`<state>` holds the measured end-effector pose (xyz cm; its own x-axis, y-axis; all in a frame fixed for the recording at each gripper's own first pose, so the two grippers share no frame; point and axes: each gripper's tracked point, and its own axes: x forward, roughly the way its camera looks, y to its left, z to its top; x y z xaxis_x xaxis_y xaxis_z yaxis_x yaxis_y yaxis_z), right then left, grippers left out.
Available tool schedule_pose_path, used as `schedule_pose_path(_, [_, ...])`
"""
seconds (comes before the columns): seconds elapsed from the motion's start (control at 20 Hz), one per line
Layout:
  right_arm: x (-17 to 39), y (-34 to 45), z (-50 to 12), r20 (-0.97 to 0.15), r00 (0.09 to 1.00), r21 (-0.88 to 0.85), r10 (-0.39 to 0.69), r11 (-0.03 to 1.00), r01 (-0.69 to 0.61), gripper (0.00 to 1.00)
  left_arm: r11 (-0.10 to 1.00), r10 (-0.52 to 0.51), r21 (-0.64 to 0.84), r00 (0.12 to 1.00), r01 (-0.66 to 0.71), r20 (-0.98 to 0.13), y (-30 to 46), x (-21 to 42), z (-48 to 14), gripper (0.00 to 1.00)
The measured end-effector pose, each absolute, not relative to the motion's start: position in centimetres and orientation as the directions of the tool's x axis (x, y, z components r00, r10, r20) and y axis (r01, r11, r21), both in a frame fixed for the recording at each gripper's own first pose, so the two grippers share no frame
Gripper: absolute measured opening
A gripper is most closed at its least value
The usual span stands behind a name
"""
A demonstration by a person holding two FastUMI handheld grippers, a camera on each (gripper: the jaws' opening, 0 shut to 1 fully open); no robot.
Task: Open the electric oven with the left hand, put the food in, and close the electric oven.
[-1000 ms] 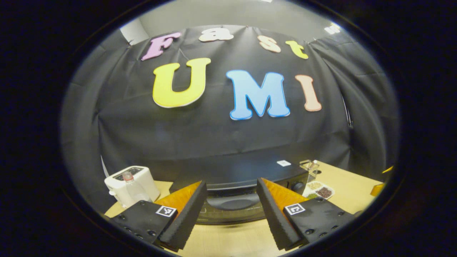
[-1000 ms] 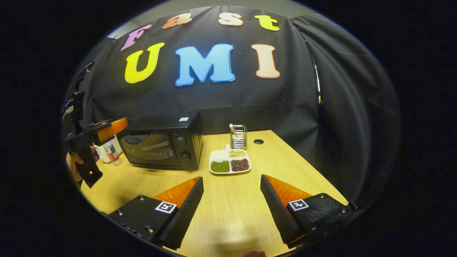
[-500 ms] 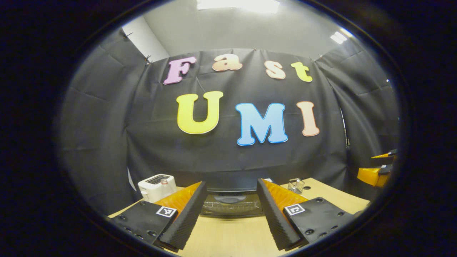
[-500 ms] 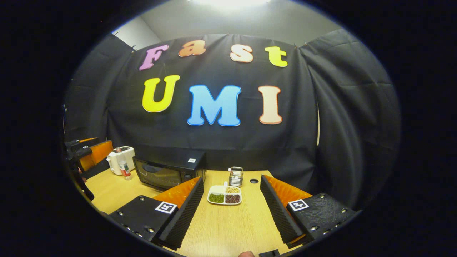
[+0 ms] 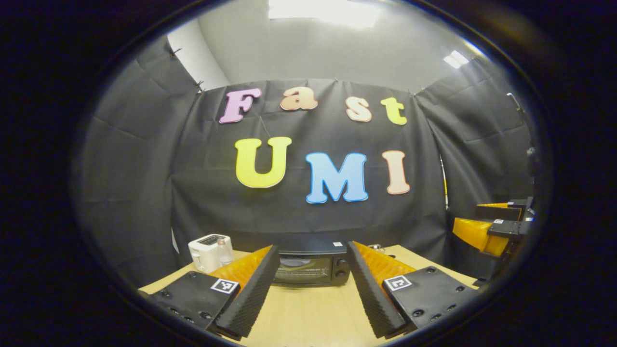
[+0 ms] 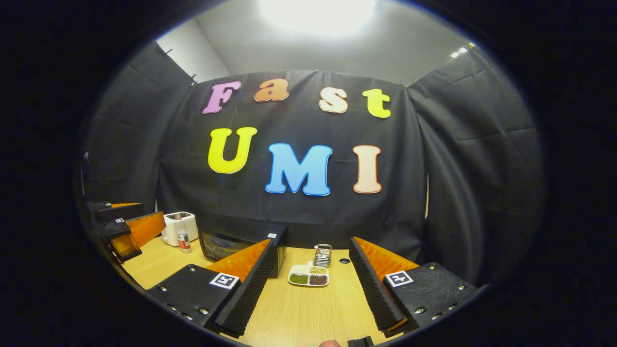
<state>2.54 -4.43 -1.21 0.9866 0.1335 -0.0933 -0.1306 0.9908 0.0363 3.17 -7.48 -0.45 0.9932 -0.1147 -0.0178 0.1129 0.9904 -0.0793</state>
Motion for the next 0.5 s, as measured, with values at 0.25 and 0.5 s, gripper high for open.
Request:
schedule_pose_path(0.25, [1.9, -3.7, 0.5, -0.06, 0.992, 0.08, 0.115, 0.991, -0.11, 0.95, 0.994, -0.079, -0.068, 0.996, 0.082, 0.035, -4.7, 2.0, 1.6, 0.98])
schedule_pose_path(0.5, [1.9, -3.0, 2.0, -0.006, 0.991, 0.098, 0.131, 0.987, -0.13, 0.95, 0.998, -0.043, -0.048, 0.998, 0.046, 0.051, -2.3, 0.0, 1.8, 0.97])
